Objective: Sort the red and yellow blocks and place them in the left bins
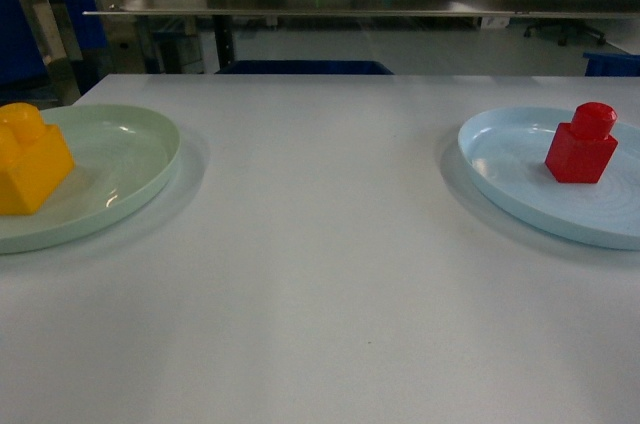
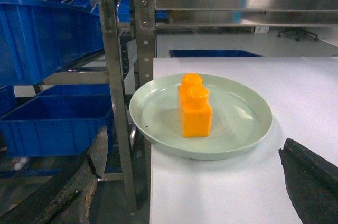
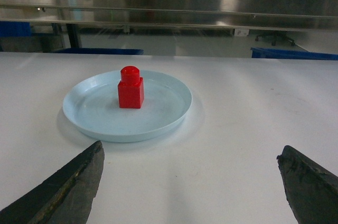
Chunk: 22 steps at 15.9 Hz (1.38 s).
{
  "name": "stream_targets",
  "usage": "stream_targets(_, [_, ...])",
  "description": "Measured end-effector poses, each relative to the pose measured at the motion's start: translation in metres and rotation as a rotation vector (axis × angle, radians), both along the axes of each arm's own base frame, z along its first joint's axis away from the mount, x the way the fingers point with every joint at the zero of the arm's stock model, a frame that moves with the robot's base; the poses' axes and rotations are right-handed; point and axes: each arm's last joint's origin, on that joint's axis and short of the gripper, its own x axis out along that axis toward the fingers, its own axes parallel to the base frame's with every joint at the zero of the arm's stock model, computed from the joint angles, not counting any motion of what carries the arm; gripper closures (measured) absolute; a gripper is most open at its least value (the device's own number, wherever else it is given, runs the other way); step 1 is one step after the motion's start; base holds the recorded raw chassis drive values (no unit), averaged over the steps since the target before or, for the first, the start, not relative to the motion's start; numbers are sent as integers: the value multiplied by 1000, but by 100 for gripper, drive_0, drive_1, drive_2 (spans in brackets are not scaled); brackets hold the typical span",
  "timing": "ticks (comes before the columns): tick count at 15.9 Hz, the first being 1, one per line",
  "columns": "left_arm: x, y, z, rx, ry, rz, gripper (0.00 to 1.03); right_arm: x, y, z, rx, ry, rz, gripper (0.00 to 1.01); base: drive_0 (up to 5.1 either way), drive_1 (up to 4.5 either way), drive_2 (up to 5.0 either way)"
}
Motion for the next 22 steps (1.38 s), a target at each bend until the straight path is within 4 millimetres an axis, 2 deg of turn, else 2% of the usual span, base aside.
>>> stream_targets(13, [1,-1,0,0,7,-2,5,1,1,0,19,13,11,3,0,0,0])
stream_targets(14, [14,-4,18,-23,39,-58,5,15,6,22,92,28,25,3,0,0,0])
stream_targets(15, [52,2,76,-59,43,-103,5,53,15,84,192,-15,53,3,0,0,0])
stream_targets(16, [123,4,116,-101,206,-178,5,133,29,116,267,143,98,3,0,0,0])
stream_targets(17, [167,1,118,-121,326,-237,5,184,34,106,286,267,71,3,0,0,0])
stream_targets(18, [202,-1,107,-141,411,-265,5,222,36,87,280,339,31,3,0,0,0])
stream_targets(19, [221,-1,94,-137,413,-246,5,243,31,66,276,396,-8,3,0,0,0])
stream_targets(20, [219,0,86,-129,403,-197,5,243,29,57,273,433,-28,3,0,0,0])
stream_targets(21, [208,1,86,-120,380,-160,5,243,26,57,276,427,-36,3,0,0,0])
stream_targets(22, [201,2,98,-113,324,-153,5,241,24,68,279,382,-42,3,0,0,0])
